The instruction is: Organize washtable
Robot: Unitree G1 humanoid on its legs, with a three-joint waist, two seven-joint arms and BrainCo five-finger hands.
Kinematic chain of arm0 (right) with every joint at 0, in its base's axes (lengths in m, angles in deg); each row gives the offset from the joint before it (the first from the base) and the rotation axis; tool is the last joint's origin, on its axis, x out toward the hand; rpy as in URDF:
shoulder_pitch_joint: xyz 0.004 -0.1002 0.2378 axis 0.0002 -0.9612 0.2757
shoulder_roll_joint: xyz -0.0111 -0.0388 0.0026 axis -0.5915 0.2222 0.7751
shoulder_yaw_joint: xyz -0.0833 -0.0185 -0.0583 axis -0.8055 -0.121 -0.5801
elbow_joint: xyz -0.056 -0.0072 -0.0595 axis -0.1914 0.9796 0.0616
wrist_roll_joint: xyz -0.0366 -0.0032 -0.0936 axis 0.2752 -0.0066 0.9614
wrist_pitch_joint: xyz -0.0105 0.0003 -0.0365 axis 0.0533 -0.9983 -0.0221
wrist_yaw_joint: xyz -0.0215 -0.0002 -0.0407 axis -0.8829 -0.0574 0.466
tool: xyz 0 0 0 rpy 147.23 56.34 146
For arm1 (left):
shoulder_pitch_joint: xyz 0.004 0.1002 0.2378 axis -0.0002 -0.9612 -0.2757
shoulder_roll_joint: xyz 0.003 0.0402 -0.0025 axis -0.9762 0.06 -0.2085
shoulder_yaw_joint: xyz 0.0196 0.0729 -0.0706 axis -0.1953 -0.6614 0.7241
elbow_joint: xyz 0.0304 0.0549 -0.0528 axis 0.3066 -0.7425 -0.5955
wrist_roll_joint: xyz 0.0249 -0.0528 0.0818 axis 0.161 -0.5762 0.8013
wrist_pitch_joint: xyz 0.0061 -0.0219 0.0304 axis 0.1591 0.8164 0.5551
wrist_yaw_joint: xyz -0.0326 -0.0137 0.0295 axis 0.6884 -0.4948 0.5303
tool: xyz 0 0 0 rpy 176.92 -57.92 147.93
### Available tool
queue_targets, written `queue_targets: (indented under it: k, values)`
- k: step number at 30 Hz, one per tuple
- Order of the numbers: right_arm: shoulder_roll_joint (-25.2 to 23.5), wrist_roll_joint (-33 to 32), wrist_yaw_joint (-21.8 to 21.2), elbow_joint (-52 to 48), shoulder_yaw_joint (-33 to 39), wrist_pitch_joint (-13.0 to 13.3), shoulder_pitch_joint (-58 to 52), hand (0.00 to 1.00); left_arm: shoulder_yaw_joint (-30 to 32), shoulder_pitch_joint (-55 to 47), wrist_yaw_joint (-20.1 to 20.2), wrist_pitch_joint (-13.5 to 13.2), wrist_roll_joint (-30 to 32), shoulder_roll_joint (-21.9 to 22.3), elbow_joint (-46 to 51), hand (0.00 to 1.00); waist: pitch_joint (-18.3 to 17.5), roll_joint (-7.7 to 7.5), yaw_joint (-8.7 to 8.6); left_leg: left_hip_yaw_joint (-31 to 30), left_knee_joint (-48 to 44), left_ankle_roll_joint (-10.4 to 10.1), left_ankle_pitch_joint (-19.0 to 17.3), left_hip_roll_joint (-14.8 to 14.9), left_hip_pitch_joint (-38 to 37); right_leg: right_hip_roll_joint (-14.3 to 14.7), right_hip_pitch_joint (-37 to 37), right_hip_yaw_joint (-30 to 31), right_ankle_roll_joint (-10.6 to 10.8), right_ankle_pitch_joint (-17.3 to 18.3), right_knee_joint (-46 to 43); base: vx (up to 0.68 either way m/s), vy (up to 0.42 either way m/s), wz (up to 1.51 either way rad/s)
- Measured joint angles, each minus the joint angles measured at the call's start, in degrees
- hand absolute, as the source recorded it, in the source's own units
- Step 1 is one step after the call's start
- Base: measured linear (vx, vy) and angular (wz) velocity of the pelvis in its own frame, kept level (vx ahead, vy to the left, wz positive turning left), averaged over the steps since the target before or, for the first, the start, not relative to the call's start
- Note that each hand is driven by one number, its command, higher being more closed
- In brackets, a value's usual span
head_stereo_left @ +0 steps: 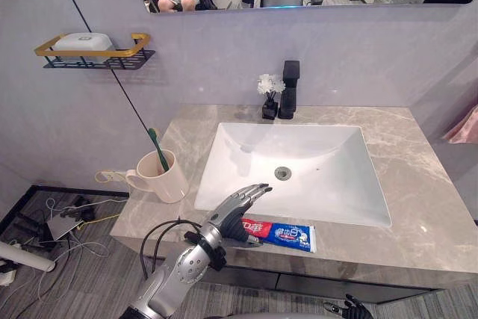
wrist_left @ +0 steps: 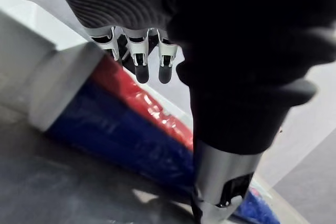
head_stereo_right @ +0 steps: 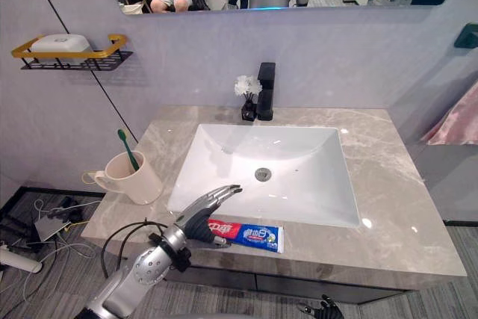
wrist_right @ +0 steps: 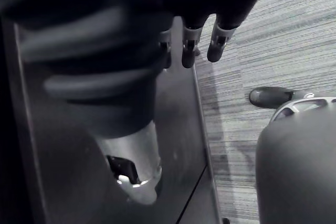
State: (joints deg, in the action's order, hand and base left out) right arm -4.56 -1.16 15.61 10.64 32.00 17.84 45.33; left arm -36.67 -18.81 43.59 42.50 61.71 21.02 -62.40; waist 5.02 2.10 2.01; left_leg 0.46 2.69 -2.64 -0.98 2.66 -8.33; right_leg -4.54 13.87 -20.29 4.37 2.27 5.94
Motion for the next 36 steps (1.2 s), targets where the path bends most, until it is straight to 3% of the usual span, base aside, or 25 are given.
queue_targets:
  k: [2, 3, 12, 14, 27, 33, 36]
  values:
    - [0.0, 0.02, 0.0, -0.15, 0.44, -0.03, 0.02, 0.0, 0.08, 0.0, 0.0, -0.07, -0.01, 0.0, 0.0, 0.0, 0.15, 0.06, 0.0, 0.09, 0.22, -0.05, 0.04, 0.01, -0.17, 0.0, 0.02, 0.09, 0.0, 0.0, 0.0, 0.0, 0.0, 0.0]
    - [0.0, 0.03, -0.01, -0.15, 0.84, -0.04, 0.02, 0.0, 0.17, 0.0, 0.0, -0.11, -0.01, 0.0, -0.01, 1.0, 0.21, 0.09, 0.01, 0.15, 0.33, -0.07, 0.06, 0.01, -0.23, 0.0, 0.01, 0.12, 0.0, 0.0, 0.0, 0.0, 0.0, 0.0]
    - [0.06, 0.04, -0.01, -0.17, 1.05, -0.19, 0.11, 0.0, 2.18, 0.04, -0.18, -0.01, 0.12, -0.24, -2.77, 1.0, 0.29, -0.02, -0.32, 0.37, 0.41, -0.09, 0.05, 0.23, -0.3, 0.22, -0.03, 0.28, 0.01, 0.02, 0.01, 0.0, 0.0, 0.0]
    - [0.07, 0.04, -0.01, -0.38, 1.05, -0.19, 0.26, 0.0, 2.95, 0.78, -1.09, 0.28, 0.04, -0.2, -3.3, 1.0, 0.4, -0.07, -1.39, 0.5, 0.45, -0.1, 0.03, 0.34, -0.35, 0.33, -0.08, 0.42, 0.02, 0.04, 0.01, 0.0, 0.0, -0.03]
    - [0.22, -0.16, 0.05, -0.75, 1.42, -0.2, -0.02, 0.0, 3.87, 0.96, -1.09, 0.01, -0.56, -0.8, -2.85, 1.0, 0.52, -0.25, -1.32, 1.7, 0.63, -0.32, -0.18, 0.51, -0.37, 0.41, -0.83, 1.71, 0.08, 0.07, 0.02, -0.01, 0.004, -0.05]
    - [0.06, -2.44, 0.39, -3.31, 7.56, -0.02, -2.23, 0.0, 4.2, -0.39, -1.43, 1.44, -0.54, -0.48, -0.9, 1.0, 0.41, -0.25, -1.37, 3.68, 0.5, -0.57, -0.76, 0.96, -0.45, 0.61, -1.6, 3.57, -0.01, -0.03, -0.02, -0.01, 0.006, -0.17]
    - [-0.09, -3.55, 1.77, -5.52, 11.32, 0.0, -3.66, 0.0, 4.54, -0.39, -3.7, 2.43, -0.6, 1.12, 0.73, 1.0, 0.37, -0.25, -1.52, 4.93, 0.51, -0.63, -1.0, 1.17, -0.45, 0.73, -2.19, 4.8, -0.01, -0.2, -0.21, 0.01, 0.004, -0.21]
